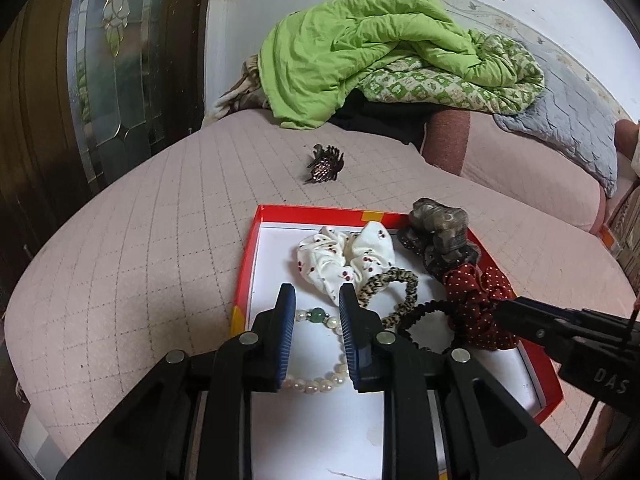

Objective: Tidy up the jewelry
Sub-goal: 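Lower both bracelets into the tray and open both tools, then move both open tools back to the remaining jewelry on the bed, then grasp purple beaded clip with left tool while right tool grasps black scrunchie, then carry the purple clip and black scrunchie over the tray, then open both tools to release the clip and scrunchie into the tray, then move both open tools to the pale bead bracelet and pearl ring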

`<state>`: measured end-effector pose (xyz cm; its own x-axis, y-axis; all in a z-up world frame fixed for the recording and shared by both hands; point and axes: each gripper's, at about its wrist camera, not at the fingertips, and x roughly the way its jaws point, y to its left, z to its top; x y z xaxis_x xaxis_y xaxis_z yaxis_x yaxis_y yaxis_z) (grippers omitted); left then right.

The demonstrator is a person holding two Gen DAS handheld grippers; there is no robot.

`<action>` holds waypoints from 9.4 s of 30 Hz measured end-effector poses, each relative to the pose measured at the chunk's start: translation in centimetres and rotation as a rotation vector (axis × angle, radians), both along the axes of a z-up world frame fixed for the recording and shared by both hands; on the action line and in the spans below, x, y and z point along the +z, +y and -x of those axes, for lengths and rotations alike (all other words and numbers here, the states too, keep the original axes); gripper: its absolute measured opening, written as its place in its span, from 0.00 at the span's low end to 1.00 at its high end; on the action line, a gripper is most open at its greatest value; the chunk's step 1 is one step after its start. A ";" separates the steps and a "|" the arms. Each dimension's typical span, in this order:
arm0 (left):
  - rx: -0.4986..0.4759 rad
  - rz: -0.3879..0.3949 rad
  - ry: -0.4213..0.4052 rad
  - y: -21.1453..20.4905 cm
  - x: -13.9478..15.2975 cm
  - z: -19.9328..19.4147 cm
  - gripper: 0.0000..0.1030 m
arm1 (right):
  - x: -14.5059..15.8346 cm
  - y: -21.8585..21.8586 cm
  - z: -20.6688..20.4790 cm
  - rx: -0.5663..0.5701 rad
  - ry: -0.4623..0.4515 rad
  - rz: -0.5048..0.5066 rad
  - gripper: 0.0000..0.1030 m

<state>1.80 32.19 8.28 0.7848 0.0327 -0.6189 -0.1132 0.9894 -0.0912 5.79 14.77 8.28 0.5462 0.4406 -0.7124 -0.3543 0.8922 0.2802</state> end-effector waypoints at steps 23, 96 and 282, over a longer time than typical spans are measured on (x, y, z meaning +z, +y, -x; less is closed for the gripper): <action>-0.128 -0.126 -0.147 -9.2 2.6 5.8 0.37 | 4.3 -11.6 7.5 -0.135 -0.103 -0.106 0.30; -0.793 -0.008 0.236 -41.2 -4.9 -1.2 0.48 | -3.8 -44.3 5.5 -0.567 0.114 -0.306 0.08; -0.406 0.014 0.022 -18.8 -0.3 4.0 0.31 | -2.7 -30.5 2.6 -0.452 0.053 -0.061 0.20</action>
<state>-2.24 13.41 8.02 0.7192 -0.2854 -0.6335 0.2840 0.9528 -0.1069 3.23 -15.76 5.60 0.6570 0.2082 -0.7246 0.0828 0.9354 0.3438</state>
